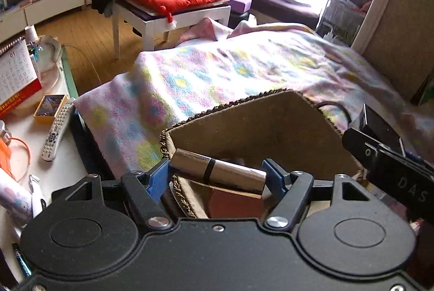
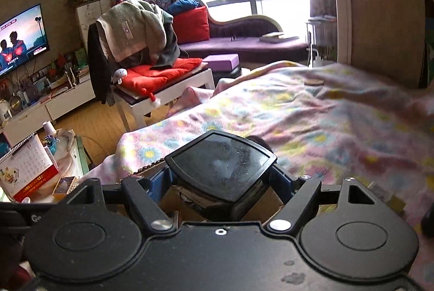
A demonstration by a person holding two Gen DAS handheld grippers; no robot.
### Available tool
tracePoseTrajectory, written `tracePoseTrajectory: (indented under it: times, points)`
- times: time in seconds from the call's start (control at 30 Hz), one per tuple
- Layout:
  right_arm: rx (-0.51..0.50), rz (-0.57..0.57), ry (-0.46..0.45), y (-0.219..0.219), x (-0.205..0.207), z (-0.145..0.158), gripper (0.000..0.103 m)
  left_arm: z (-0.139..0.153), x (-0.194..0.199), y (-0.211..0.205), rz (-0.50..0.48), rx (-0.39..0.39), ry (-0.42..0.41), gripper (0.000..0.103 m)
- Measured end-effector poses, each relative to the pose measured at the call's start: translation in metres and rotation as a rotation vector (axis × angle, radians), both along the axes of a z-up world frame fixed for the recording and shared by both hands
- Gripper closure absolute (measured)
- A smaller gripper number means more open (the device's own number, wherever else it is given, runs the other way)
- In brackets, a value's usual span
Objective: Organize rigid objects
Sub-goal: 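Carry the lipstick and black case over the basket and open both grippers, then move both grippers back from the basket toward the remaining items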
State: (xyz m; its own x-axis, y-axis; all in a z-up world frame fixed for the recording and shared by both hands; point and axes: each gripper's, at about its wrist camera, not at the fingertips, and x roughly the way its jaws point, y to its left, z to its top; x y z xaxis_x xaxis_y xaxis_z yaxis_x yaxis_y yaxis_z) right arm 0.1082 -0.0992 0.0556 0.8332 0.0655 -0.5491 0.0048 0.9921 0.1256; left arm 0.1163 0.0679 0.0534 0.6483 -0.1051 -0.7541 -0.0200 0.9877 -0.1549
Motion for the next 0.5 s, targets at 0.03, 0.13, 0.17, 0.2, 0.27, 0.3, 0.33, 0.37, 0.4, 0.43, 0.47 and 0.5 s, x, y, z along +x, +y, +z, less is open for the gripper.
tracePoseTrajectory:
  times: [0.03, 0.13, 0.17, 0.2, 0.27, 0.3, 0.33, 0.37, 0.4, 0.43, 0.47, 0.5]
  points:
    - [0.002, 0.001, 0.006, -0.001, 0.0, -0.002, 0.024, -0.002, 0.001, -0.003, 0.006, 0.021, 0.005, 0.028]
    - [0.008, -0.021, 0.015, -0.001, 0.007, -0.006, 0.015, -0.002, 0.0, -0.004, 0.008, 0.044, -0.004, 0.013]
    - [0.01, -0.031, 0.012, -0.003, 0.006, -0.007, 0.015, -0.002, 0.0, -0.005, 0.007, 0.047, -0.004, 0.013]
    - [0.011, -0.039, 0.011, -0.006, 0.003, -0.005, 0.015, -0.003, -0.001, -0.005, 0.004, 0.047, -0.003, 0.012]
    - [0.02, -0.041, 0.008, -0.011, 0.001, -0.006, 0.015, -0.005, 0.0, -0.005, 0.003, 0.043, 0.007, 0.01]
    - [0.021, -0.046, 0.011, -0.012, 0.002, -0.006, 0.015, -0.006, -0.001, -0.004, 0.008, 0.042, 0.014, 0.01]
    - [0.021, -0.056, 0.012, -0.014, 0.0, -0.007, 0.015, -0.008, -0.001, -0.004, 0.013, 0.04, 0.019, 0.01]
    - [0.021, -0.065, 0.009, -0.016, -0.002, -0.007, 0.015, -0.008, -0.003, -0.003, 0.015, 0.036, 0.021, 0.01]
    - [0.023, -0.075, 0.004, -0.019, -0.006, -0.007, 0.015, -0.009, -0.006, -0.003, 0.013, 0.034, 0.021, 0.01]
    - [0.025, -0.085, -0.002, -0.023, -0.011, -0.008, 0.015, -0.009, -0.01, -0.005, 0.011, 0.037, 0.021, 0.01]
    - [0.024, -0.096, -0.007, -0.027, -0.016, -0.009, 0.014, -0.01, -0.014, -0.006, 0.01, 0.045, 0.015, 0.01]
    - [0.017, -0.112, -0.012, -0.031, -0.021, -0.01, 0.013, -0.009, -0.019, -0.009, 0.006, 0.056, 0.004, 0.01]
